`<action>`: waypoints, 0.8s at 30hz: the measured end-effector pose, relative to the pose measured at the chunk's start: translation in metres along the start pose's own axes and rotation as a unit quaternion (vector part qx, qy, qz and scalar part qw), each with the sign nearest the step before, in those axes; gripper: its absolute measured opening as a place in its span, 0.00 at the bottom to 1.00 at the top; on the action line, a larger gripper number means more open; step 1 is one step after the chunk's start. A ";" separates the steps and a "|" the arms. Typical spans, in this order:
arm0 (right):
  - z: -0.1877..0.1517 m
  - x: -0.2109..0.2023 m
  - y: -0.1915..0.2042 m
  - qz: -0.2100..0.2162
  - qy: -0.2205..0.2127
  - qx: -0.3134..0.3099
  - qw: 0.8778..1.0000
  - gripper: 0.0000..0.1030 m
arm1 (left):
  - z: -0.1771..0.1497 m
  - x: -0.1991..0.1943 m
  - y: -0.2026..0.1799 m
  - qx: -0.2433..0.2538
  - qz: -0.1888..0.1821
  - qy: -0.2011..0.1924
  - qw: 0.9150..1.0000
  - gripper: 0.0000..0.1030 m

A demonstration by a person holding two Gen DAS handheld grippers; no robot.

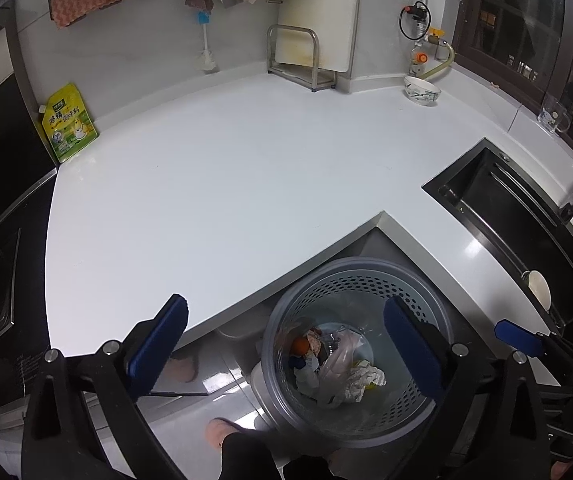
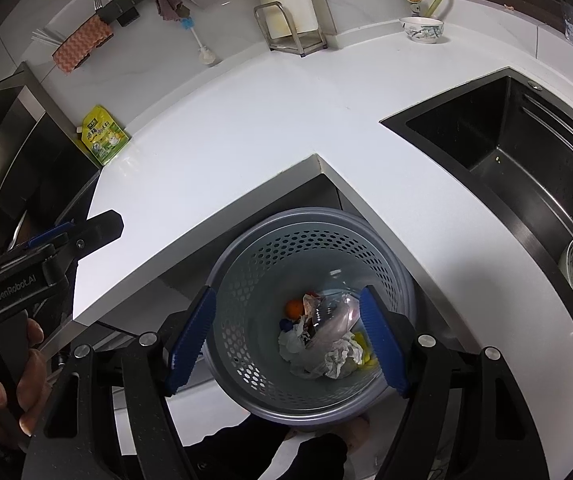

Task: Collect trash

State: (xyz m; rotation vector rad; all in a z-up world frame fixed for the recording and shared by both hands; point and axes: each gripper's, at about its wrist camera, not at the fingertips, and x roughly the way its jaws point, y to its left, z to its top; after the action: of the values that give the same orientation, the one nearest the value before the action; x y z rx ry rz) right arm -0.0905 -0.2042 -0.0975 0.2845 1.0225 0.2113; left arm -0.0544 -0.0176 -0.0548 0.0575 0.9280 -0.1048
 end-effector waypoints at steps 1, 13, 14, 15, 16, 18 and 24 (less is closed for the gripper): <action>0.000 0.000 0.000 0.000 0.000 -0.001 1.000 0.69 | 0.000 0.000 0.001 -0.001 0.000 0.000 1.000 0.94; -0.005 -0.003 0.001 -0.005 0.000 -0.003 1.000 0.69 | -0.003 -0.002 0.004 -0.010 0.011 0.002 1.000 0.94; -0.005 -0.003 0.001 -0.006 0.000 -0.003 1.000 0.69 | -0.003 -0.001 0.004 -0.011 0.011 0.002 1.000 0.94; -0.005 -0.003 0.002 -0.006 0.000 -0.004 1.000 0.69 | -0.003 -0.001 0.004 -0.011 0.013 0.004 1.000 0.94; -0.006 -0.003 0.002 -0.006 -0.001 -0.005 1.000 0.69 | -0.003 -0.001 0.004 -0.012 0.013 0.004 1.000 0.94; -0.006 -0.003 0.003 -0.007 -0.001 -0.005 1.000 0.69 | -0.004 -0.002 0.004 -0.012 0.014 0.004 1.000 0.94; -0.008 -0.005 0.005 -0.007 -0.001 -0.008 1.000 0.69 | -0.004 -0.002 0.005 -0.011 0.014 0.007 1.000 0.94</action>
State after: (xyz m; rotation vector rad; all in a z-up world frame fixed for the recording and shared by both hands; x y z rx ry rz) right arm -0.0996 -0.1996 -0.0957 0.2637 1.0193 0.2068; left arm -0.0583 -0.0119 -0.0562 0.0508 0.9423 -0.0681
